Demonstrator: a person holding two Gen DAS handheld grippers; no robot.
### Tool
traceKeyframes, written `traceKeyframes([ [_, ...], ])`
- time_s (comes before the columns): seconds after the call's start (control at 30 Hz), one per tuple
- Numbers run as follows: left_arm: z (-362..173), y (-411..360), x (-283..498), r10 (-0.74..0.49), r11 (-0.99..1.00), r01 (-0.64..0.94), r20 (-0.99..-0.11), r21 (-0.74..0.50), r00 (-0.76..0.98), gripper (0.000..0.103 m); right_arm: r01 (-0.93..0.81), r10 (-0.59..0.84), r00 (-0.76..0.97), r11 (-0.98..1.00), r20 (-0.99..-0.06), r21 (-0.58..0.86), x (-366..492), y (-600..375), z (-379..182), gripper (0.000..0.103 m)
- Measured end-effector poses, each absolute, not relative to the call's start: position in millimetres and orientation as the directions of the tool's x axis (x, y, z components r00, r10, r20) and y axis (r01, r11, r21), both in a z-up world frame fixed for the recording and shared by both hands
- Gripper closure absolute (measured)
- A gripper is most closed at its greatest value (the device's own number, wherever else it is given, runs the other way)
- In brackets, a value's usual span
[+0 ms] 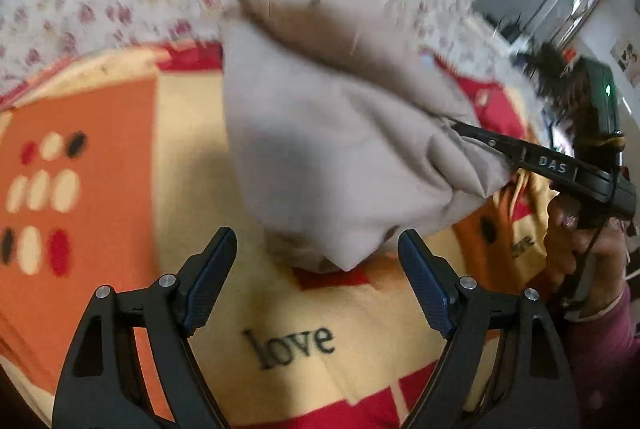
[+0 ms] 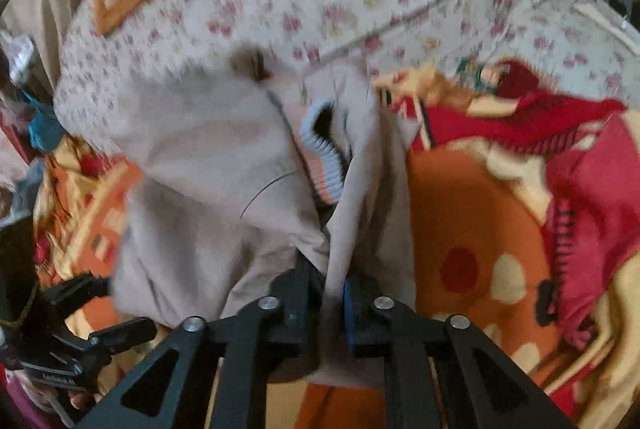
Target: Fold large clothes
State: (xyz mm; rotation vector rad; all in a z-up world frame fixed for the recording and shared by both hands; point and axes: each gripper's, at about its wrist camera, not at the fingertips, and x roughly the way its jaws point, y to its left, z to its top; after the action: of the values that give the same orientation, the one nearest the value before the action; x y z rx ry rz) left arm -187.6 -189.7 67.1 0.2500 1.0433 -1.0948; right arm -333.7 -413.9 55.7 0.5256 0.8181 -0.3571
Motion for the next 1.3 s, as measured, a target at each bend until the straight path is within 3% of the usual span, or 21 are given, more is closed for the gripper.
traceKeyframes([
  [0.07, 80.4, -180.0, -182.4, -0.629, 0.497, 0.822, -0.769, -0.279, 0.119, 0.02, 0.504, -0.138, 0.67, 0.806, -0.73, 0.31, -342.7, -413.3, 68.8, 0.051],
  [0.17, 83.4, -182.8, -169.7, -0.627, 0.524, 0.807, -0.765, -0.272, 0.149, 0.02, 0.436, -0.166, 0.724, 0.862, -0.669, 0.257, -334.0, -396.8, 94.8, 0.036],
  [0.23, 78.5, -187.8, -163.9, -0.623, 0.539, 0.792, -0.769, -0.286, 0.146, 0.02, 0.385, -0.168, 0.723, 0.903, -0.67, 0.189, -315.6, -385.3, 102.5, 0.029],
  [0.37, 63.9, -203.9, -162.3, -0.6, 0.53, 0.797, -0.792, -0.29, 0.111, 0.02, 0.292, -0.208, 0.635, 0.956, -0.745, -0.018, -254.3, -366.0, 86.3, 0.027],
  [0.4, 60.6, -208.5, -163.3, -0.593, 0.526, 0.801, -0.798, -0.286, 0.105, 0.02, 0.291, -0.217, 0.616, 0.956, -0.757, -0.037, -241.6, -367.5, 79.2, 0.029],
  [0.47, 56.1, -214.0, -164.8, -0.585, 0.518, 0.808, -0.805, -0.282, 0.094, 0.02, 0.298, -0.16, 0.61, 0.954, -0.776, 0.038, -229.2, -381.3, 71.8, 0.066],
  [0.57, 51.3, -222.0, -167.8, -0.574, 0.501, 0.822, -0.815, -0.272, 0.081, 0.02, 0.352, -0.09, 0.682, 0.91, -0.726, 0.219, -240.8, -412.4, 78.8, 0.089],
  [0.67, 37.5, -232.2, -170.1, -0.553, 0.493, 0.825, -0.831, -0.276, 0.052, 0.02, 0.46, -0.108, 0.721, 0.813, -0.685, 0.356, -259.7, -457.5, 78.3, 0.097],
  [0.8, 21.7, -240.1, -173.1, -0.538, 0.501, 0.808, -0.843, -0.312, 0.008, 0.02, 0.627, -0.128, 0.615, 0.677, -0.778, 0.384, -264.6, -509.5, 30.0, 0.097],
  [0.87, 26.9, -237.3, -176.5, -0.538, 0.492, 0.818, -0.843, -0.297, 0.017, 0.02, 0.628, -0.091, 0.628, 0.646, -0.773, 0.434, -271.6, -516.9, 23.8, 0.097],
  [0.9, 32.1, -233.6, -178.0, -0.542, 0.484, 0.825, -0.84, -0.291, 0.022, 0.02, 0.625, -0.088, 0.643, 0.635, -0.761, 0.455, -276.7, -518.6, 27.6, 0.094],
  [0.97, 46.5, -224.0, -180.9, -0.557, 0.47, 0.843, -0.829, -0.263, 0.051, 0.02, 0.639, -0.12, 0.649, 0.621, -0.751, 0.453, -291.7, -520.4, 43.5, 0.064],
  [1.1, 75.1, -212.1, -173.1, -0.604, 0.476, 0.851, -0.785, -0.221, 0.134, 0.02, 0.599, -0.16, 0.678, 0.686, -0.718, 0.413, -311.6, -504.1, 81.3, 0.061],
  [1.3, 68.0, -231.4, -154.8, -0.594, 0.536, 0.804, -0.792, -0.258, 0.142, 0.02, 0.54, -0.177, 0.669, 0.783, -0.722, 0.309, -269.8, -482.6, 98.5, 0.04],
])
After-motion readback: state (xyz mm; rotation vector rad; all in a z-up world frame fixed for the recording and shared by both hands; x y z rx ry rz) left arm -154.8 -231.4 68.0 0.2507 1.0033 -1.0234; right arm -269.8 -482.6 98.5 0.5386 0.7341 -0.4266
